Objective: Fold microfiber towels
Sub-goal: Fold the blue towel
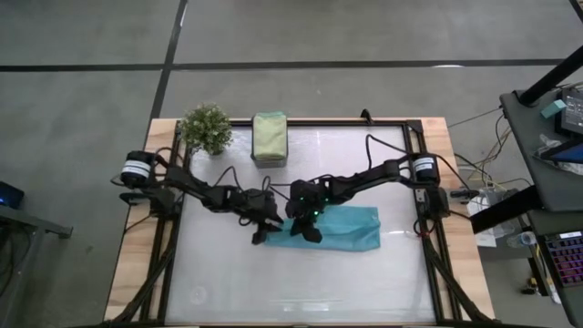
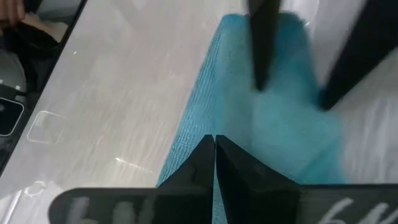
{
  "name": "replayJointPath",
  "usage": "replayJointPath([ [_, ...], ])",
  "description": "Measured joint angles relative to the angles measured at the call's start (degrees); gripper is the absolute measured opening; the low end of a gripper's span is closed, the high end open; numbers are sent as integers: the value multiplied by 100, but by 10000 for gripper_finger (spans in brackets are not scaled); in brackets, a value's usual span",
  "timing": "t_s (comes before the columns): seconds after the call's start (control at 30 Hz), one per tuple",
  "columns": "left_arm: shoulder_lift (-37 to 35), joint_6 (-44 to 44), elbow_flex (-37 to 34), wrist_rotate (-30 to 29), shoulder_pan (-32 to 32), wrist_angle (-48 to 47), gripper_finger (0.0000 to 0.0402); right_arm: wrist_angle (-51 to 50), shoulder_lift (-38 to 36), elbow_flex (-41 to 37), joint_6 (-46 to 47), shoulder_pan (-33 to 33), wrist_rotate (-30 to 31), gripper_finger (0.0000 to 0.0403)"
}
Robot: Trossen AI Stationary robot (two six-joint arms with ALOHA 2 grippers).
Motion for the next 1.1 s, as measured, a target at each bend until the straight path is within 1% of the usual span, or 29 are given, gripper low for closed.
replayJointPath([
  [0.2,416,22,381,397,2,30,132,-11,-65,1,-28,0,85,9],
  [0.3,490,50,450,412,0,104,132,-7,-65,-1,-42,0,84,9],
  [0.47,494,242,435,415,0,558,132,-93,-142,-29,-86,0,83,9],
  [0.7,489,369,426,413,0,617,126,-127,-735,-274,-186,2,84,9],
  [0.77,489,485,430,378,0,673,112,-124,-935,-392,-195,2,176,9],
  [0.83,489,616,446,312,0,681,88,-132,-1159,-528,-201,2,432,9],
  [0.97,489,790,446,278,13,747,18,-123,-1624,-815,-201,1,748,9],
  [1.0,489,801,446,276,20,745,10,-122,-1725,-884,-203,0,826,9],
  [1.1,487,879,443,225,28,743,4,-127,-2058,-1100,-203,2,1152,9],
])
